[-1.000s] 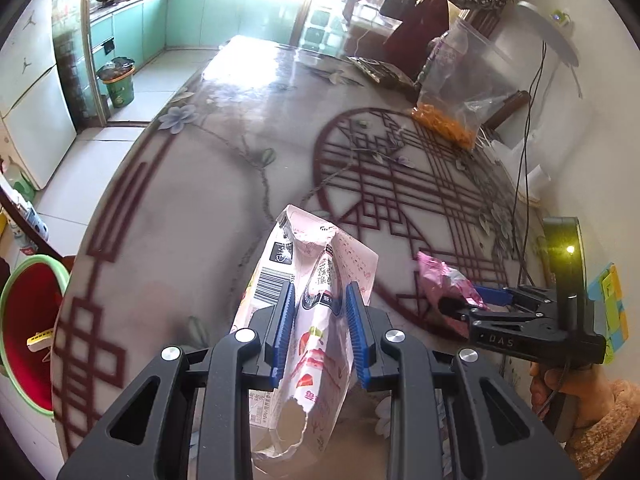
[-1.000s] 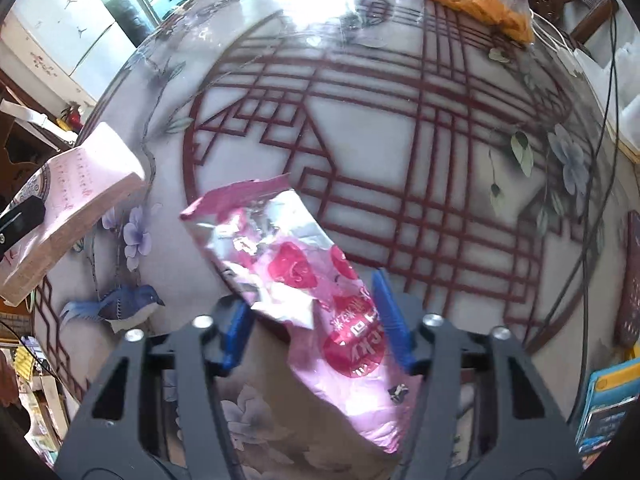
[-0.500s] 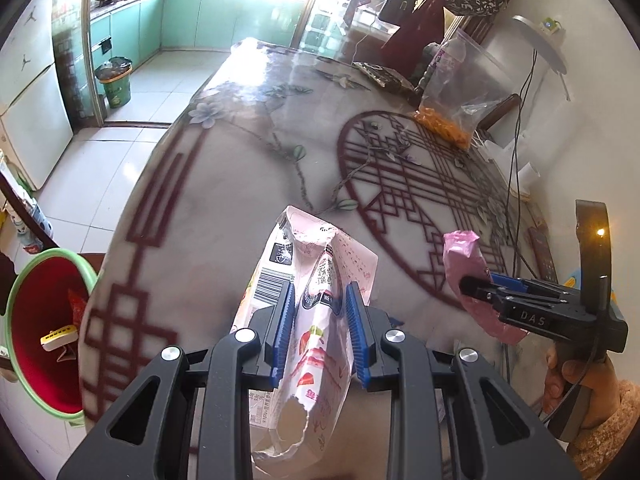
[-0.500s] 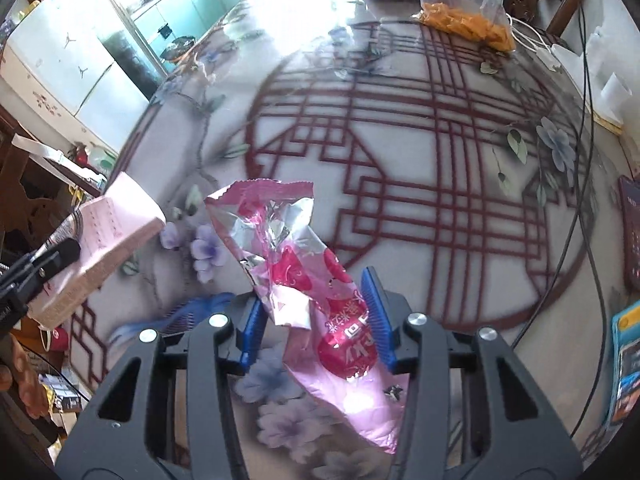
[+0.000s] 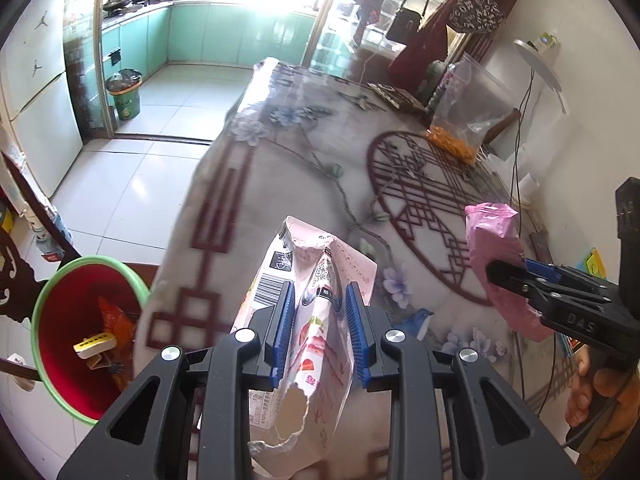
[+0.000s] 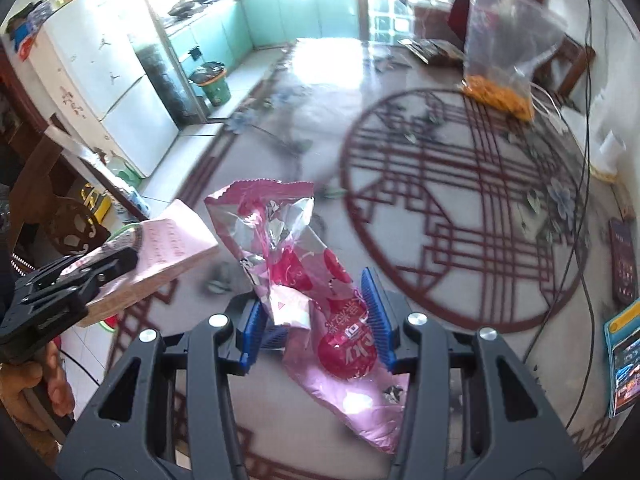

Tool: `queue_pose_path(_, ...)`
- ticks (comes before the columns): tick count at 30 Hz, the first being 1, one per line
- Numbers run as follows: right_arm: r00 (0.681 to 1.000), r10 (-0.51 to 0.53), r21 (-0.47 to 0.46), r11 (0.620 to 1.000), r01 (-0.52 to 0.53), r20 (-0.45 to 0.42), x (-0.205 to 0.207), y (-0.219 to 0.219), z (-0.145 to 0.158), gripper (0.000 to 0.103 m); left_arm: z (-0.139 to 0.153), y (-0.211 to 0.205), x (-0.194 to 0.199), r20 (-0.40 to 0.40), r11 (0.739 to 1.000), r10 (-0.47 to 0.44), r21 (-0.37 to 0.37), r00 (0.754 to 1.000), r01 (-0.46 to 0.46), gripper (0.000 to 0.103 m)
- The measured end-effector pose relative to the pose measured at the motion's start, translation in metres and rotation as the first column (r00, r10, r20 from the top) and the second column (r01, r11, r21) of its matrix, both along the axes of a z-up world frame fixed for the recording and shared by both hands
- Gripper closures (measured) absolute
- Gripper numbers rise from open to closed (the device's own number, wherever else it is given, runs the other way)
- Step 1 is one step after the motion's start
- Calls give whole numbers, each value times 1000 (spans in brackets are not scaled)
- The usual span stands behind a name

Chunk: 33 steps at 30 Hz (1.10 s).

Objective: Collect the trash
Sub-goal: 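Carry the paper bag and pink wrapper over the red bucket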

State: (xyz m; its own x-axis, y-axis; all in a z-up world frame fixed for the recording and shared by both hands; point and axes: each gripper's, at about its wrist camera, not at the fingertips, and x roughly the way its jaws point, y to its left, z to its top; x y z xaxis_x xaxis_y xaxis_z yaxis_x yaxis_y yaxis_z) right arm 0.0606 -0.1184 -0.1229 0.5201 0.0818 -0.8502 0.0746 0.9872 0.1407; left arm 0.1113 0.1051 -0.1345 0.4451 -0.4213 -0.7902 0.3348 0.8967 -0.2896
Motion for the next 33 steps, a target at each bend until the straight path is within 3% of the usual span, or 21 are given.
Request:
queue_pose_path(18,986,167,-4,986,-167,16,23,113,8,59,-11,112,-1,-8,987,156,30,988,-156,79)
queue_pose_path(33,964,264,-10,965,-264,21,40,169,13,59,-14,166,5,0,965,259,30,966,-259,82)
